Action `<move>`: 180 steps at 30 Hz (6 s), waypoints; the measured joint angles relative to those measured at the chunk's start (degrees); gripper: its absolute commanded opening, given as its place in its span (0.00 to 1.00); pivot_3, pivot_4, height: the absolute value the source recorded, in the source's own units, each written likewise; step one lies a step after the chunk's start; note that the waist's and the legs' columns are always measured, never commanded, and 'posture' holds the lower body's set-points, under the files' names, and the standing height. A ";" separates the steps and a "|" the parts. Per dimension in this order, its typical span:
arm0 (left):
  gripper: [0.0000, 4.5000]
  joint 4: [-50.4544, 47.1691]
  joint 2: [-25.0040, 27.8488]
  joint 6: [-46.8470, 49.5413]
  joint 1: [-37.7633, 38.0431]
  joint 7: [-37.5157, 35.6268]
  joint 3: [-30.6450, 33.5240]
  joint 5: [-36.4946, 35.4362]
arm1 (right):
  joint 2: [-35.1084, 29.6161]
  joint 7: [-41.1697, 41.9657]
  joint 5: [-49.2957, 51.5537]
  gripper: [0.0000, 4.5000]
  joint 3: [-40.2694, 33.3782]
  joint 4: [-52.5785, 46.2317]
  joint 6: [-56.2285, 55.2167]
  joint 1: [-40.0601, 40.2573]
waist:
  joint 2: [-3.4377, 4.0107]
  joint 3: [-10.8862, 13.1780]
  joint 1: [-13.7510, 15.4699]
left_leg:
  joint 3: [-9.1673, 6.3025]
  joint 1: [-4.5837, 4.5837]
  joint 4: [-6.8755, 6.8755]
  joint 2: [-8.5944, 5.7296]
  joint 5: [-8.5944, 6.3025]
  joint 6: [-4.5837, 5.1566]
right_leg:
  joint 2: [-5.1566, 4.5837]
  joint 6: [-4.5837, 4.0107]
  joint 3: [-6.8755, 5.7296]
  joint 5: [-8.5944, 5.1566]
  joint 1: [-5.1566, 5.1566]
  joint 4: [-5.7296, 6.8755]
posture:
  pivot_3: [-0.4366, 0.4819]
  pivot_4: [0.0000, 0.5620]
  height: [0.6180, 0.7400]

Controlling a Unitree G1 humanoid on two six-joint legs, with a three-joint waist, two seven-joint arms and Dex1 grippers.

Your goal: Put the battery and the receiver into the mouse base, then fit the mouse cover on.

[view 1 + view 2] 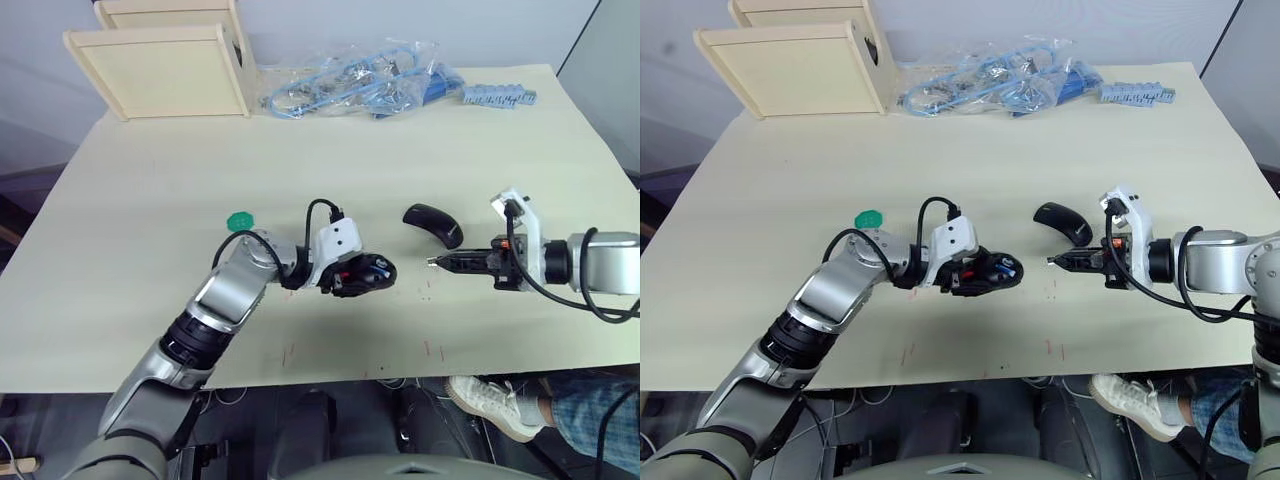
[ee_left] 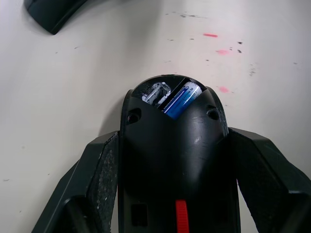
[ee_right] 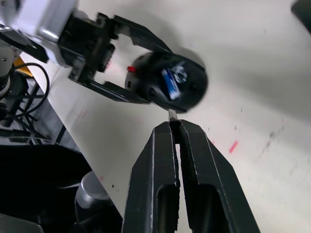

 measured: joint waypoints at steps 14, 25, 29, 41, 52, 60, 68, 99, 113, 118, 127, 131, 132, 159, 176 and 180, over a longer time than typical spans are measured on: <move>0.64 -0.41 -1.98 2.50 -0.62 5.29 -0.59 1.19 | -0.10 21.96 -26.67 0.00 32.61 10.05 -5.28 -30.36 | 0.10 0.02 -0.22 | -0.04 -0.06 0.07 -0.04 0.00 -0.01 | -0.06 -0.01 -0.09 0.00 -0.03 -0.02 | 0.48 0.27 1.00; 0.64 0.47 -3.33 1.85 -0.69 7.20 -0.45 1.27 | 6.47 43.64 -46.98 0.00 53.64 27.82 -13.65 -46.24 | 0.13 0.02 -0.20 | -0.11 -0.10 0.10 -0.05 0.00 -0.01 | -0.06 -0.02 -0.14 0.00 -0.07 0.03 | 0.48 0.27 1.00; 0.64 0.79 -3.35 1.32 -0.65 7.32 -0.45 1.25 | 8.25 50.89 -51.50 0.00 57.55 32.59 -16.35 -47.95 | 0.13 0.02 -0.18 | -0.11 -0.09 0.13 -0.06 0.00 -0.01 | -0.06 -0.02 -0.14 0.01 -0.07 0.04 | 0.48 0.27 1.00; 0.64 2.29 -4.00 -0.12 -0.80 7.48 -0.36 1.23 | 16.88 62.75 -65.20 0.00 62.77 45.78 -23.62 -50.92 | 0.17 0.02 -0.13 | -0.14 -0.08 0.13 -0.10 0.03 -0.06 | -0.08 -0.02 -0.15 0.01 -0.08 0.08 | 0.48 0.27 1.00; 0.64 2.53 -4.08 -0.50 -0.81 7.58 -0.37 1.27 | 20.26 65.34 -71.42 0.00 62.48 50.79 -25.96 -50.88 | 0.17 0.01 -0.13 | -0.18 -0.08 0.13 -0.14 0.12 -0.22 | -0.10 -0.02 -0.15 0.01 -0.09 0.10 | 0.48 0.27 1.00; 0.64 2.55 -4.22 -0.53 -0.78 7.90 -0.37 1.26 | 21.98 66.71 -73.35 0.00 61.45 51.19 -25.87 -49.57 | 0.17 0.01 -0.13 | -0.29 -0.08 0.13 -0.22 0.13 -0.23 | -0.13 -0.02 -0.17 0.01 -0.09 0.11 | 0.48 0.27 1.00; 0.64 2.51 -4.29 -0.43 -0.72 8.32 -0.35 1.24 | 22.66 67.12 -74.77 0.00 61.20 51.17 -25.43 -49.12 | 0.17 0.01 -0.21 | -0.33 -0.09 0.13 -0.24 0.15 -0.27 | -0.14 -0.02 -0.18 0.01 -0.09 0.12 | 0.48 0.27 1.00; 0.64 2.07 -4.42 0.00 -0.39 9.04 -0.18 1.14 | 25.57 67.63 -81.04 0.00 57.21 56.79 -30.33 -47.75 | 0.18 0.01 -0.32 | -0.40 -0.09 0.13 -0.27 0.19 -0.34 | -0.15 -0.02 -0.23 0.01 -0.08 0.12 | 0.48 0.27 1.00; 0.64 1.91 -4.48 0.26 -0.31 9.23 -0.10 1.14 | 26.80 67.64 -83.08 0.00 56.13 58.02 -32.32 -47.01 | 0.18 0.01 -0.37 | -0.41 -0.09 0.13 -0.28 0.21 -0.38 | -0.16 -0.02 -0.24 0.01 -0.08 0.13 | 0.48 0.27 1.00; 0.64 1.91 -4.57 0.27 -0.19 9.32 0.03 1.14 | 27.05 67.72 -83.89 0.00 55.79 58.07 -32.78 -46.89 | 0.18 0.01 -0.38 | -0.42 -0.09 0.13 -0.28 0.21 -0.37 | -0.16 -0.02 -0.24 0.01 -0.08 0.13 | 0.48 0.27 1.00; 0.64 1.36 -4.61 0.37 0.31 9.94 0.13 1.16 | 27.26 67.82 -85.48 0.00 55.14 56.44 -32.20 -46.19 | 0.20 -0.01 -0.45 | -0.43 -0.08 0.13 -0.28 0.21 -0.37 | -0.16 -0.02 -0.25 0.01 -0.07 0.13 | 0.48 0.27 1.00; 0.64 1.34 -4.61 0.41 0.32 10.01 0.14 1.16 | 27.28 67.84 -86.23 0.00 55.15 55.38 -32.10 -45.84 | 0.21 -0.01 -0.46 | -0.43 -0.08 0.13 -0.28 0.21 -0.38 | -0.16 -0.02 -0.25 0.01 -0.07 0.13 | 0.48 0.27 1.00; 0.64 1.33 -4.61 0.42 0.32 10.04 0.13 1.16 | 27.27 67.84 -86.59 0.00 55.16 54.86 -32.01 -45.68 | 0.21 -0.01 -0.46 | -0.43 -0.08 0.13 -0.28 0.21 -0.38 | -0.16 -0.02 -0.25 0.01 -0.07 0.14 | 0.48 0.27 1.00; 0.64 1.33 -4.94 0.22 0.77 10.33 0.53 1.14 | 27.41 67.16 -88.84 0.00 54.63 50.26 -28.73 -44.16 | 0.22 -0.02 -0.47 | -0.45 -0.08 0.13 -0.29 0.22 -0.39 | -0.17 -0.02 -0.26 0.01 -0.06 0.13 | 0.48 0.27 1.00; 0.64 1.30 -5.08 0.18 0.90 10.32 0.58 1.15 | 28.76 66.24 -88.74 0.00 54.82 49.59 -20.90 -44.74 | 0.24 -0.03 -0.43 | -0.47 -0.08 0.13 -0.30 0.21 -0.39 | -0.18 -0.03 -0.28 0.01 -0.06 0.13 | 0.48 0.27 1.00; 0.64 1.28 -5.11 0.03 1.04 10.33 0.67 1.18 | 28.76 66.08 -88.72 0.00 54.86 49.39 -21.05 -44.70 | 0.24 -0.03 -0.45 | -0.47 -0.08 0.13 -0.30 0.21 -0.39 | -0.18 -0.03 -0.28 0.01 -0.06 0.13 | 0.48 0.27 1.00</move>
